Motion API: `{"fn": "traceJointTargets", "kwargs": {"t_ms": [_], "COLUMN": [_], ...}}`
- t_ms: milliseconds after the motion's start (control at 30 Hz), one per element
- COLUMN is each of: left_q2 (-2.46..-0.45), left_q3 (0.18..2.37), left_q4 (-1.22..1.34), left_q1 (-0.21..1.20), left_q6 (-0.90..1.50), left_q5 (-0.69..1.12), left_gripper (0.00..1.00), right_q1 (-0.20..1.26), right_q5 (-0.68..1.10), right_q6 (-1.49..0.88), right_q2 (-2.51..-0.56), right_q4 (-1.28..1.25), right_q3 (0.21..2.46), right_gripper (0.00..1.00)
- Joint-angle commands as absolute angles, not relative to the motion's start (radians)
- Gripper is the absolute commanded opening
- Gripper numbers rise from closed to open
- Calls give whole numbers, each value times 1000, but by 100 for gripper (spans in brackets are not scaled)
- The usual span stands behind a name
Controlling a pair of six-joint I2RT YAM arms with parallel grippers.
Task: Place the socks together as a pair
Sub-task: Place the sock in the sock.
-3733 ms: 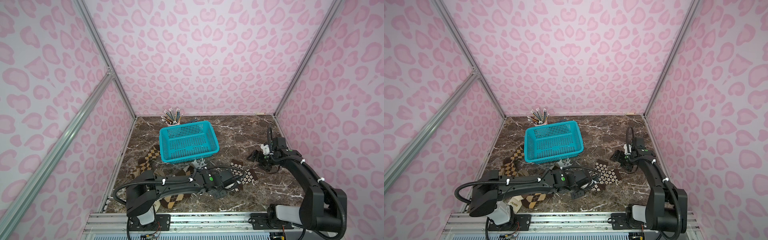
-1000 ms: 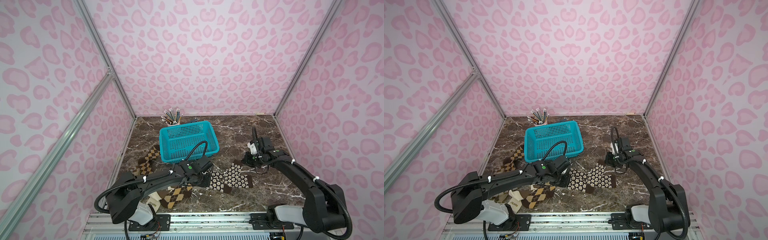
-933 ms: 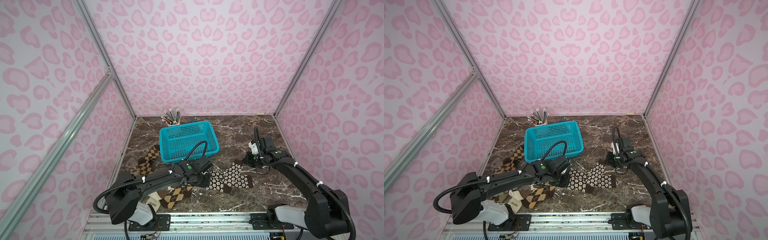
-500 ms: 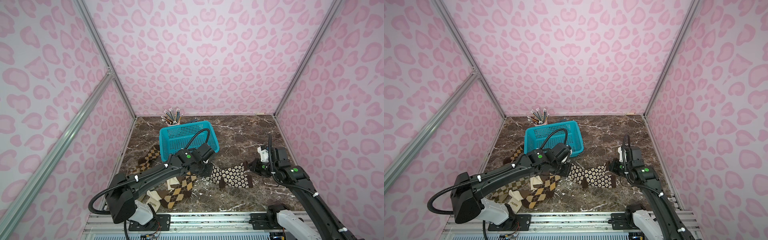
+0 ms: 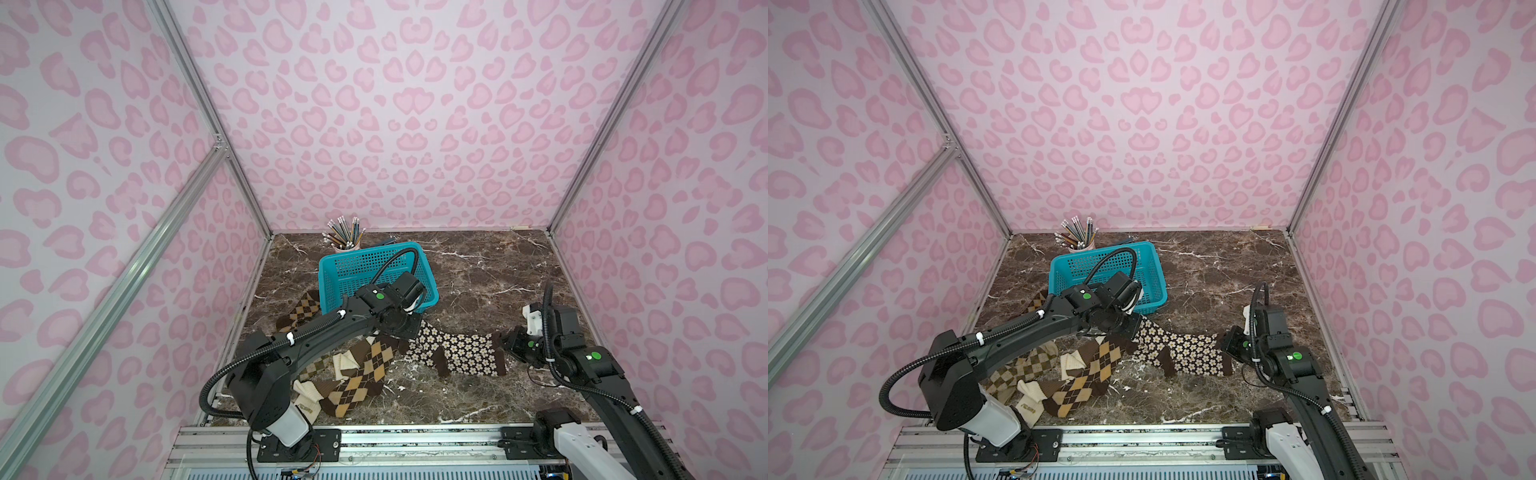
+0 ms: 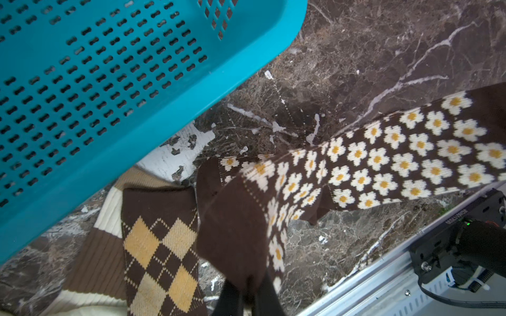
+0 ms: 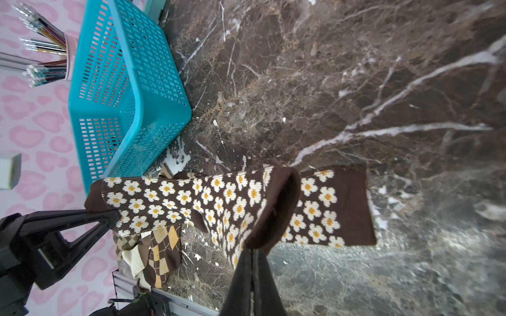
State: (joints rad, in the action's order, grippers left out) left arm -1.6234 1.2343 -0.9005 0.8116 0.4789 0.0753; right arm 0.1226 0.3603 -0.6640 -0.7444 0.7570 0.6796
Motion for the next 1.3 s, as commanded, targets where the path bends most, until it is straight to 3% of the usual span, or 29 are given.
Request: {"fn": "traceJointTargets", "kwargs": {"t_ms": [0, 200, 867, 1167, 1267], "left_q2": [-1606, -1613, -1707, -1766, -1776], "left_q3": [1228, 1181, 1114, 1086, 1091], "left_q4": [-868, -830, -716, -628, -616], "left_q1": [811, 843, 829, 825, 826], "left_q6": [474, 486, 477, 488, 497], "left_q5": [117, 152, 44, 36, 35], "left_gripper": [4, 3, 3, 20, 31], "right_q1": [114, 112, 74, 75, 77], "right_q5": [342, 328, 324, 233, 192], "right_q6": [-643, -631, -599, -644, -656], "right_q2": [-738, -729, -769, -864, -892], "right_q4": [826, 870, 671, 668, 666], "right_q3": [709, 702, 497, 491, 495], "right_gripper": [0, 0, 0, 0, 6]}}
